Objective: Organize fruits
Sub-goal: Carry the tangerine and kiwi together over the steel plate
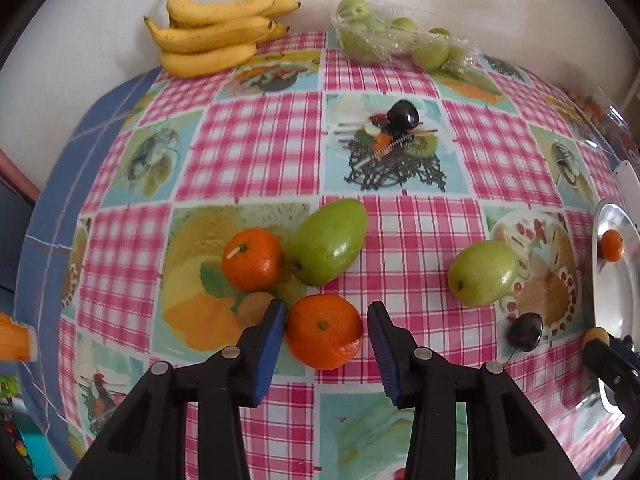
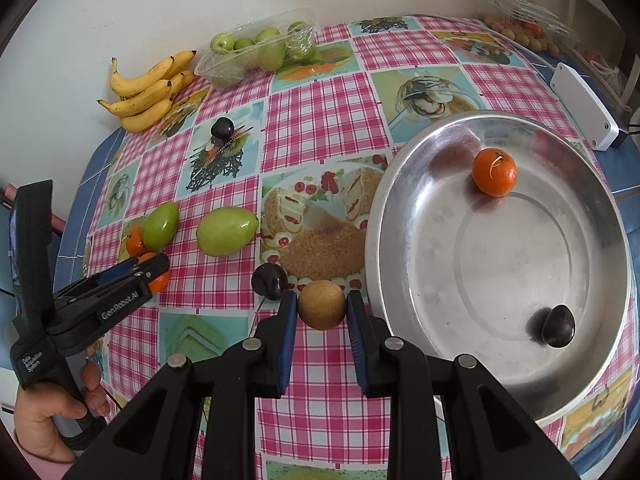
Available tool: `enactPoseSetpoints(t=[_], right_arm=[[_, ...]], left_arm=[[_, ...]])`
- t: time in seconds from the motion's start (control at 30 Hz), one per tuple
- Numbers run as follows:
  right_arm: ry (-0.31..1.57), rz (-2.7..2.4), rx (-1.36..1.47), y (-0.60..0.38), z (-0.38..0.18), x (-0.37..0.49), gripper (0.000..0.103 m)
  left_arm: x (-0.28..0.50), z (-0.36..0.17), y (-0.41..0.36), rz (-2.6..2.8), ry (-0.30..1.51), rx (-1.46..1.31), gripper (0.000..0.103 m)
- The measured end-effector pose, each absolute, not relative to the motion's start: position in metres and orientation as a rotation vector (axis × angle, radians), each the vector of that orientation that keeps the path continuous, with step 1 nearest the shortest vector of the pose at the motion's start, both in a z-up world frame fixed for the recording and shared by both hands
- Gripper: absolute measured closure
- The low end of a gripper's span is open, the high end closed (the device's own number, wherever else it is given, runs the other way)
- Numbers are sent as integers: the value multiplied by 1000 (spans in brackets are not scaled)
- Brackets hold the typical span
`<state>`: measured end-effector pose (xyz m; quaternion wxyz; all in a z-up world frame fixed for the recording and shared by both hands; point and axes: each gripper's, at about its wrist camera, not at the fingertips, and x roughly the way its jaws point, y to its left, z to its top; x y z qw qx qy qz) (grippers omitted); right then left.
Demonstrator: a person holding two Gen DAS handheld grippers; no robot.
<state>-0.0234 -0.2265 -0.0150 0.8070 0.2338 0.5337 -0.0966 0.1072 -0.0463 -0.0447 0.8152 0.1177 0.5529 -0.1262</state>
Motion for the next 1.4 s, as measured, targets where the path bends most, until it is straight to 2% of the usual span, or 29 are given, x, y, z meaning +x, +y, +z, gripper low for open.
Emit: enactPoseSetpoints(t=[0.63, 1.4], right_arm=[[1095, -228, 534, -238, -1, -36, 77], [1076, -501, 725, -355, -22, -119, 77]], left_arm=[[99, -8, -54, -344, 1138, 103, 62], [11, 5, -188, -629, 1081, 280, 62]])
